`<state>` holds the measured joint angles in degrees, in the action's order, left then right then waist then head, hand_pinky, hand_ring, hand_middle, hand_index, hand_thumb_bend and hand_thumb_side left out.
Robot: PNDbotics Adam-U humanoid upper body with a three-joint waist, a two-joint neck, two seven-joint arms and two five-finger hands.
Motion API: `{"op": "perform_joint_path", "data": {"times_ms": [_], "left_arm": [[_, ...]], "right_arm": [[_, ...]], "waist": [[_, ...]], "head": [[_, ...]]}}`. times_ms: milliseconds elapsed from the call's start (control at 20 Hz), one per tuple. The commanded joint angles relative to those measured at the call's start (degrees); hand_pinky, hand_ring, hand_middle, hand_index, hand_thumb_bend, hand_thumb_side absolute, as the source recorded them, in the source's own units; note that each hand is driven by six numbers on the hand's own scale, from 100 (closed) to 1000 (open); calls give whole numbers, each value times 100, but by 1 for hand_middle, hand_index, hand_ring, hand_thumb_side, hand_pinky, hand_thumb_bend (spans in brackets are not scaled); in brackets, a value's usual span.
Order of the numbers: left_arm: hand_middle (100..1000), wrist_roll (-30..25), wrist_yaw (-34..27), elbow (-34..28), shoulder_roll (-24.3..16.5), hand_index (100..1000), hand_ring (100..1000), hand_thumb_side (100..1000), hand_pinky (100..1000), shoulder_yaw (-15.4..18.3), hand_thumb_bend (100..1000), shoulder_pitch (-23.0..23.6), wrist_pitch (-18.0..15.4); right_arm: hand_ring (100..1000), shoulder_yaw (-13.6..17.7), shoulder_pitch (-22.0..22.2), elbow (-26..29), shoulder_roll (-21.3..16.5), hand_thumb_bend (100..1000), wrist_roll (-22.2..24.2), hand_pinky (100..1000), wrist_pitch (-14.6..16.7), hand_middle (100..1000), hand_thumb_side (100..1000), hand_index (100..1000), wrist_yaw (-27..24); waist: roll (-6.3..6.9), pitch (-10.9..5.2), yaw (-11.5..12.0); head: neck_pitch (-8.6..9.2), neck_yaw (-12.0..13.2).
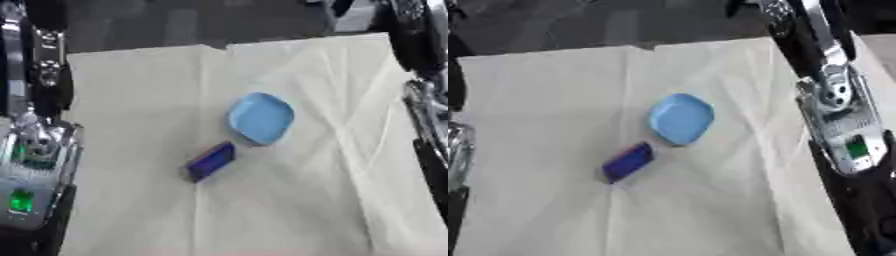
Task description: Pick up objects on the table and place them in the box.
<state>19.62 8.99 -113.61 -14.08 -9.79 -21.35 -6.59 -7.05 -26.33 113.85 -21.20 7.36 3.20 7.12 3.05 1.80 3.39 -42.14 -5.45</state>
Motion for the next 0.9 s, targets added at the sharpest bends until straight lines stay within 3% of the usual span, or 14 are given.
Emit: {"op": "perform_joint_path", "data": {"times_ms": [50, 450, 500, 550, 750, 900], "left_arm": [[929, -7, 3, -98, -73, 986, 670, 864, 859, 20, 490, -68, 0], [934, -91, 113, -98, -92, 990, 664, 862, 867, 34, 525, -45, 135], [934, -154, 201, -96, -98, 991, 666, 863, 866, 42, 515, -42, 228], [944, -242, 329, -71, -111, 998, 664, 844, 873, 50, 586, -39, 347], [939, -687, 1039, 64, -116, 994, 651, 807, 865, 30, 677, -58, 863], [929, -953, 1445, 214, -168, 978, 644, 790, 858, -27, 688, -142, 1166]], "right_arm": [[418, 32, -94, 74, -85, 100, 18, 506, -6, 607, 892, 853, 13], [418, 45, -92, 74, -78, 100, 11, 505, -18, 607, 892, 860, 18], [417, 50, -92, 74, -73, 100, 6, 505, -23, 607, 892, 859, 16], [417, 60, -90, 74, -70, 100, -1, 505, -30, 607, 891, 865, 22], [418, 81, -80, 74, -42, 100, -27, 505, -68, 607, 889, 870, 2], [418, 88, -78, 74, -29, 100, -43, 505, -89, 607, 887, 870, -6]], "waist": [[-17, -64, 12], [-17, -69, -14], [-18, -73, -29], [-16, -79, -50], [2, -122, -121], [31, -158, -146]], "head": [[107, 72], [94, 118], [88, 119], [88, 114], [71, 90], [83, 108]]}}
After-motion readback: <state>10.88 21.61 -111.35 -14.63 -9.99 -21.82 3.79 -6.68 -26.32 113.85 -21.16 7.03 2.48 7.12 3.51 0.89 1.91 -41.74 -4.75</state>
